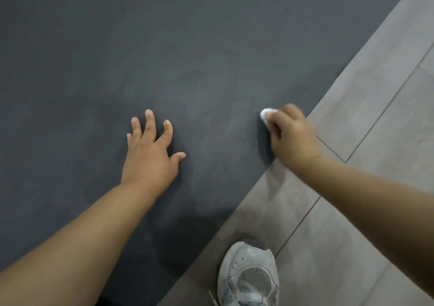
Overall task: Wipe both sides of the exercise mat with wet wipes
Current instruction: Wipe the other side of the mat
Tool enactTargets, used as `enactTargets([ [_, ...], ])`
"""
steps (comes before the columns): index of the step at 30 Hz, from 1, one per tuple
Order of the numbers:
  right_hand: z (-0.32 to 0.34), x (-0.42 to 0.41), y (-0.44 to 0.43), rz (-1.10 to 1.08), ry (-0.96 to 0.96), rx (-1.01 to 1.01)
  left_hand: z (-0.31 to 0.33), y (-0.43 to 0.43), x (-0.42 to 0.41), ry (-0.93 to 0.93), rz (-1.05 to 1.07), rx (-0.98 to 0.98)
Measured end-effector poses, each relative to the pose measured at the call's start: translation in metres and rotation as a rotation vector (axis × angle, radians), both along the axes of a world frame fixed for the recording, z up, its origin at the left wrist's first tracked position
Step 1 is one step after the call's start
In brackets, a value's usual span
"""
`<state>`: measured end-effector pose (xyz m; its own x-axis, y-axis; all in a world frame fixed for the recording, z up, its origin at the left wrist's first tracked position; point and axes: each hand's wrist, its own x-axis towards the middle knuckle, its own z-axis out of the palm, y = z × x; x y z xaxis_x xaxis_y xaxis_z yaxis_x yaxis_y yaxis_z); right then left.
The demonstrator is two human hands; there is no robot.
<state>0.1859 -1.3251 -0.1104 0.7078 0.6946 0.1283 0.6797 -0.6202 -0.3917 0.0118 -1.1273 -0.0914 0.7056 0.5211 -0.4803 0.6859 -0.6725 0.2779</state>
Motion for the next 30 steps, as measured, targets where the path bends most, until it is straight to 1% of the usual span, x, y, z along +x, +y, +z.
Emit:
enactTargets([
  [2, 0.003, -0.045, -0.011, 0.298, 0.081, -0.074, -0.001, 0.0, -0.001, -0.015, -0.005, 0.012],
  [3, 0.008, -0.052, -0.015, 0.431, 0.096, -0.137, -0.001, 0.001, -0.002, -0.019, -0.008, 0.018],
  [4, 0.008, -0.045, -0.018, 0.54, 0.071, -0.191, -0.002, 0.0, -0.002, -0.021, -0.011, 0.024],
  [5, 0.007, -0.029, -0.018, 0.57, 0.039, -0.232, -0.002, 0.0, -0.002, -0.021, -0.013, 0.032],
  [6, 0.007, -0.007, -0.015, 0.491, 0.01, -0.252, -0.002, 0.0, -0.002, -0.021, -0.014, 0.039],
  [7, 0.005, 0.019, -0.012, 0.341, -0.032, -0.221, -0.002, 0.0, -0.001, -0.019, -0.012, 0.044],
  [9, 0.004, 0.071, -0.012, -0.077, -0.104, -0.126, 0.001, -0.001, -0.001, -0.012, -0.011, 0.054],
  [10, 0.002, 0.09, -0.014, -0.254, -0.072, -0.15, 0.003, -0.001, 0.0, -0.01, -0.01, 0.06],
  [11, 0.0, 0.098, -0.014, -0.386, -0.029, -0.178, 0.004, -0.002, 0.001, -0.01, -0.004, 0.066],
  [12, -0.002, 0.095, -0.011, -0.437, -0.009, -0.175, 0.007, -0.002, 0.002, -0.012, 0.006, 0.07],
  [13, -0.002, 0.084, -0.005, -0.405, -0.017, -0.128, 0.009, -0.001, 0.003, -0.018, 0.022, 0.071],
  [14, -0.001, 0.065, 0.001, -0.297, -0.016, -0.057, 0.012, 0.0, 0.005, -0.033, 0.043, 0.071],
  [15, 0.001, 0.041, 0.005, -0.114, -0.019, -0.011, 0.015, 0.003, 0.007, -0.051, 0.07, 0.068],
  [16, 0.002, 0.018, 0.006, 0.11, 0.014, -0.027, 0.018, 0.006, 0.01, -0.065, 0.096, 0.061],
  [17, 0.003, 0.001, 0.005, 0.324, 0.055, -0.089, 0.021, 0.01, 0.012, -0.07, 0.114, 0.053],
  [18, 0.005, -0.005, 0.005, 0.487, 0.069, -0.163, 0.022, 0.014, 0.015, -0.069, 0.117, 0.05],
  [19, 0.007, 0.003, 0.008, 0.566, 0.045, -0.212, 0.023, 0.018, 0.017, -0.061, 0.11, 0.053],
  [20, 0.006, 0.021, 0.013, 0.539, 0.002, -0.241, 0.024, 0.022, 0.018, -0.054, 0.099, 0.06],
  [21, 0.005, 0.042, 0.02, 0.406, -0.051, -0.231, 0.024, 0.025, 0.019, -0.052, 0.087, 0.072],
  [23, 0.001, 0.092, 0.033, 0.013, -0.091, -0.142, 0.024, 0.032, 0.024, -0.059, 0.07, 0.099],
  [24, 0.0, 0.114, 0.038, -0.164, -0.079, -0.121, 0.024, 0.035, 0.027, -0.062, 0.068, 0.107],
  [26, -0.004, 0.131, 0.05, -0.395, -0.047, -0.094, 0.023, 0.043, 0.034, -0.058, 0.085, 0.106],
  [27, -0.007, 0.124, 0.057, -0.411, -0.063, -0.061, 0.022, 0.048, 0.039, -0.052, 0.103, 0.099],
  [28, -0.009, 0.108, 0.064, -0.359, -0.056, -0.016, 0.021, 0.055, 0.045, -0.044, 0.123, 0.091],
  [29, -0.008, 0.085, 0.069, -0.23, -0.028, 0.037, 0.021, 0.063, 0.051, -0.036, 0.142, 0.085],
  [30, -0.006, 0.059, 0.072, -0.039, 0.003, 0.048, 0.02, 0.072, 0.056, -0.03, 0.155, 0.083],
])
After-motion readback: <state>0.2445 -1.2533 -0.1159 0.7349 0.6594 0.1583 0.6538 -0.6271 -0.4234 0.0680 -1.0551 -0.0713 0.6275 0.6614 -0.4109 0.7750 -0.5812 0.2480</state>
